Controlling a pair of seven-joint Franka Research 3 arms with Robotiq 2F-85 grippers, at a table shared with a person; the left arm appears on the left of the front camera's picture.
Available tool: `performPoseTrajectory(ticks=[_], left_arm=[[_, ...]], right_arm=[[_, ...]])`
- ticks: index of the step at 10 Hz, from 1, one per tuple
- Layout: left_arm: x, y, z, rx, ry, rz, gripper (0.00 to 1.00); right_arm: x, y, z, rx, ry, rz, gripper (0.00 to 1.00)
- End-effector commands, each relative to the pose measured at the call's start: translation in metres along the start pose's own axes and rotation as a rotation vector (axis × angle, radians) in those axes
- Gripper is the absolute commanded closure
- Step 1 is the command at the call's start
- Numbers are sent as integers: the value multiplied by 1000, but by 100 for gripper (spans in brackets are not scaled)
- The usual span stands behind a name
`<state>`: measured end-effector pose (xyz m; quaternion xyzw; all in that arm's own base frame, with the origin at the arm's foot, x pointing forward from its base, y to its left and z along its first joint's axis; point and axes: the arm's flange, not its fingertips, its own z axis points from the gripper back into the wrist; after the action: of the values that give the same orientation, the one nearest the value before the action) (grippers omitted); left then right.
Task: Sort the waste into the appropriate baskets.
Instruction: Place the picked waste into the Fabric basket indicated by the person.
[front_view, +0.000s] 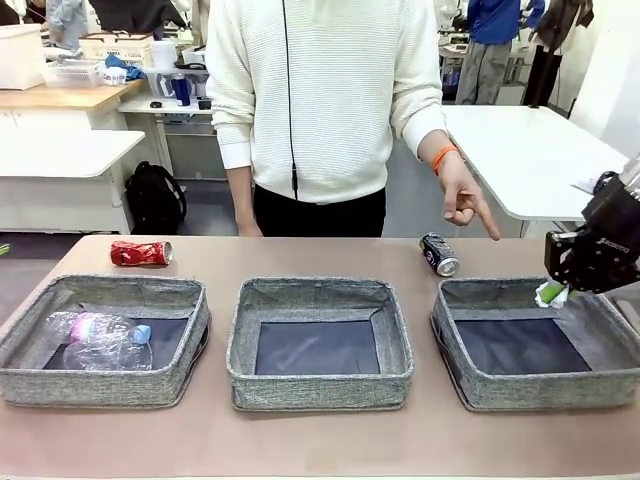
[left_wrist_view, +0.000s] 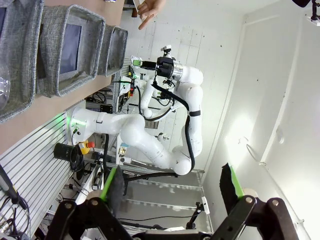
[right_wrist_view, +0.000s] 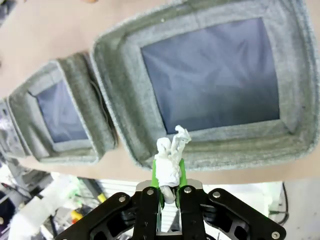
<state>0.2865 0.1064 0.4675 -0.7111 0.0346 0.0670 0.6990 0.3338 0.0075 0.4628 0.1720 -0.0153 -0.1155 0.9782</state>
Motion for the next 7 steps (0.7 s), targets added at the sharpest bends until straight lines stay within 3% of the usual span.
performPoseTrajectory(ticks=[1,2,3,4,5,6,7], left_arm=[[-1,-3,0,-17,6,-21,0],[-1,-3,0,-17,6,-21,0],[-1,-3,0,-17,6,-21,0],[-1,-3,0,-17,6,-21,0],[-1,-3,0,-17,6,-21,0],[-1,-3,0,-17,6,-21,0],[-1,-3,0,-17,6,-21,0]], right_arm=[[-10,-5,-8,45,-14,-12,89],[-10,-6,-8,47,-16,-16,89],[-9,-6,-8,19,-34,-48,69],[-9,-5,-7,38,-50,-49,29],[-9,-5,-8,42,-49,-49,10],[-9,-4,-7,53,-53,-48,0],[-10,-5,-5,65,-57,-48,0]])
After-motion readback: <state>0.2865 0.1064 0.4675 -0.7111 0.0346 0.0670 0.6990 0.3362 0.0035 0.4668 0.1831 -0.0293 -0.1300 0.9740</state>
